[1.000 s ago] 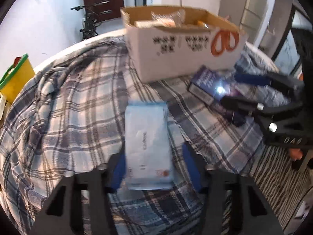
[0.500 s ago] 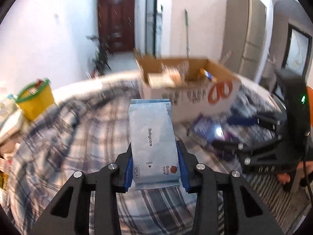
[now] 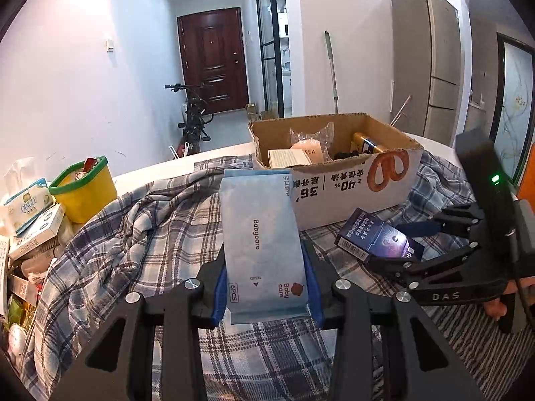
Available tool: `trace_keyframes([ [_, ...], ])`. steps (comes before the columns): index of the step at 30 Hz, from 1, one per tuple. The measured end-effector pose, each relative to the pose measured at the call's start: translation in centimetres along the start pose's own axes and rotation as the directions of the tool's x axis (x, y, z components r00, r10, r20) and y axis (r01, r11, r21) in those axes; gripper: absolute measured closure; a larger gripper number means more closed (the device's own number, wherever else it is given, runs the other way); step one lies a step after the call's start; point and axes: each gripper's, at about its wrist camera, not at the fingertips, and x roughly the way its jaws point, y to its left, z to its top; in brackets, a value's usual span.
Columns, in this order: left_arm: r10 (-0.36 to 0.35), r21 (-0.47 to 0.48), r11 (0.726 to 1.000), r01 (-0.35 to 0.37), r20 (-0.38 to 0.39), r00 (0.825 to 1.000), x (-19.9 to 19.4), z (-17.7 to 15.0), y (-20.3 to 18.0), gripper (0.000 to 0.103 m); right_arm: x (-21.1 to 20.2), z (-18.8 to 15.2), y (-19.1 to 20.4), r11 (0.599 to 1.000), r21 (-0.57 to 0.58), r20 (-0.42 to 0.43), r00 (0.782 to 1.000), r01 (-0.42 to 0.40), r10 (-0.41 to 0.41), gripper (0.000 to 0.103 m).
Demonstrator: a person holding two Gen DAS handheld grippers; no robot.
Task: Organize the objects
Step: 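Lift the wet-wipes pack with the left gripper while the right raises the purple pack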
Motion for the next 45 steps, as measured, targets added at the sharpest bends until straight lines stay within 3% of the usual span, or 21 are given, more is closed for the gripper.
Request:
trace_keyframes([
  [3,0.002,0.006,1.000,-0.002,-0.002,1.000,0.0,0.0,-0.1,0.062,0.4,-0.1,0.3,1.000,-0.009,-0.016,1.000,0.006,-0.006,0.051],
  [7,0.009,0.006,1.000,-0.009,0.000,1.000,-0.1,-0.1,-0.2,0.062,0.3,-0.1,0.3,1.000,-0.006,-0.008,1.000,0.006,-0.007,0.053],
  [16,0.022,-0.004,1.000,-0.022,0.001,1.000,0.0,-0.1,-0.1,0.062,-2.3,-0.1,-0.2,1.000,0.019,0.120,0.993,-0.007,0.005,0.053],
  [25,0.023,-0.050,0.999,-0.020,0.058,0.998,-0.8,0.1,0.6,0.062,-5.3,0.2,0.7,1.000,0.003,0.290,0.957,-0.002,0.001,0.053],
  [28,0.044,-0.054,0.998,-0.038,0.112,0.993,-1.8,0.1,0.5,0.062,-5.9,0.3,0.8,1.000,-0.003,0.320,0.947,-0.017,0.017,0.053],
  [32,0.084,-0.107,0.993,-0.059,0.245,0.966,-4.2,0.1,1.2,0.062,-6.2,0.5,-0.3,0.987,0.060,0.325,0.938,-0.151,0.123,0.053],
  [37,0.094,-0.115,0.992,-0.058,0.342,0.935,-6.0,0.0,1.3,0.062,-7.8,0.4,-0.4,0.990,0.070,0.426,0.901,-0.126,0.085,0.053],
  [41,0.213,-0.130,0.976,-0.175,0.405,0.889,-7.0,-0.2,0.7,0.062,-9.6,-0.2,-1.1,0.981,0.127,0.524,0.850,-0.144,0.057,0.053],
  [44,0.216,-0.133,0.976,-0.174,0.455,0.864,-7.8,-0.3,0.7,0.062,-10.8,-0.4,-1.0,0.989,0.127,0.574,0.819,-0.078,-0.009,0.053],
  [45,0.213,-0.132,0.976,-0.171,0.459,0.862,-7.9,-0.3,0.7,0.062,-11.0,-0.4,-0.7,0.990,0.122,0.583,0.812,-0.066,-0.017,0.053],
])
